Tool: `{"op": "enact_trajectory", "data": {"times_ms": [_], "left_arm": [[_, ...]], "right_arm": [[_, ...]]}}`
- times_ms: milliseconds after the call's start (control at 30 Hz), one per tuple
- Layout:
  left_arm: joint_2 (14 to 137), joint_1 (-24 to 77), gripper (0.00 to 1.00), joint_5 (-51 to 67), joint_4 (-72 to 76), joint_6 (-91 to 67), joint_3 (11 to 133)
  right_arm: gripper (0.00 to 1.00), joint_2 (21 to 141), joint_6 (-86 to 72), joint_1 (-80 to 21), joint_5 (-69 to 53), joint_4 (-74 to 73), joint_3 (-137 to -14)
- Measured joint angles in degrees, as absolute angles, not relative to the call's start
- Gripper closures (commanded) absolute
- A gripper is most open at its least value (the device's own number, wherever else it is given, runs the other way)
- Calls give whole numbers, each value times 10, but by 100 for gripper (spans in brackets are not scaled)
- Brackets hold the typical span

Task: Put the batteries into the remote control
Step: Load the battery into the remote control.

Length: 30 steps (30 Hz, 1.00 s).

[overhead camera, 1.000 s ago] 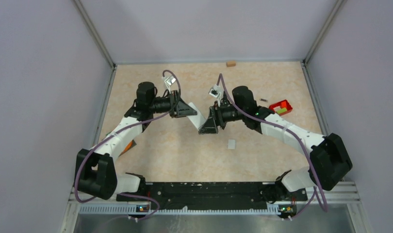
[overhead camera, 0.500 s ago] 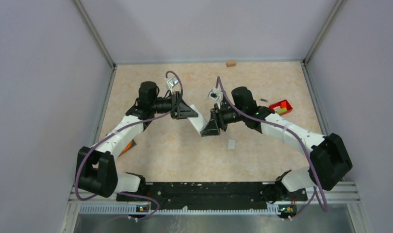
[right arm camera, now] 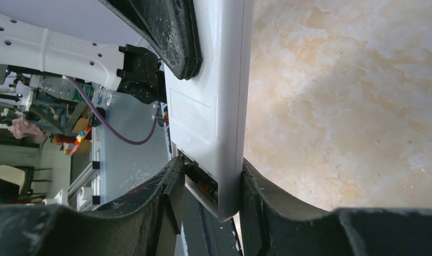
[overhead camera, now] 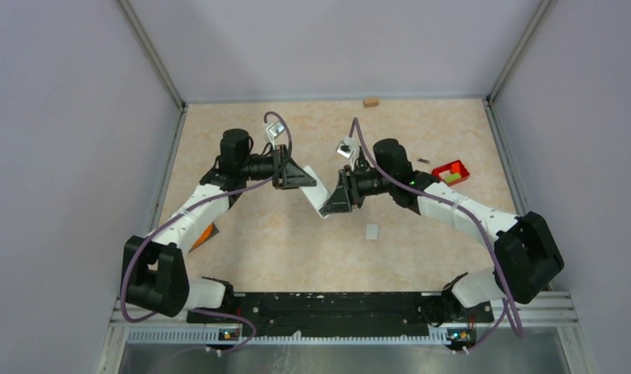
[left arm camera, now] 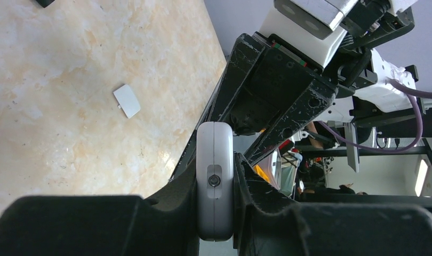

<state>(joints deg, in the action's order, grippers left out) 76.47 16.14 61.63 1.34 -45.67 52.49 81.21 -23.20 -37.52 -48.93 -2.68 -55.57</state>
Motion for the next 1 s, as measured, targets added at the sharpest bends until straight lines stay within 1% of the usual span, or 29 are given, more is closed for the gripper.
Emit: {"op": "enact_trajectory", "data": {"times_ms": [33,67,100,200,267,333,433,600,833,1000], "left_arm": [[765,161,100,617,13,-456,525],[765,161,100,617,13,-456,525],[765,161,100,617,14,-455,525],[765,161,100,616,13,-452,525],[765,161,100,608,13,-453,525],[764,162,100,600,15,-453,525],[763,162,100,590,23,-456,525],[743,161,100,579,71,-478,505],[700,161,100,553,168,-509,468],[682,161,100,541,212,-514,452]], "right_arm": [[75,812,-239,-375,-490,-20,-553],[71,812,-245,-373,-491,-12,-549],[65,812,-251,-373,-492,-5,-546],[41,812,-265,-373,-492,11,-539],[30,812,-274,-373,-493,25,-536],[23,809,-284,-373,-492,44,-535],[23,792,-309,-368,-487,83,-515],[26,757,-374,-364,-450,135,-473],[22,698,-476,-364,-313,182,-390],[24,656,-518,-363,-247,213,-360]]}}
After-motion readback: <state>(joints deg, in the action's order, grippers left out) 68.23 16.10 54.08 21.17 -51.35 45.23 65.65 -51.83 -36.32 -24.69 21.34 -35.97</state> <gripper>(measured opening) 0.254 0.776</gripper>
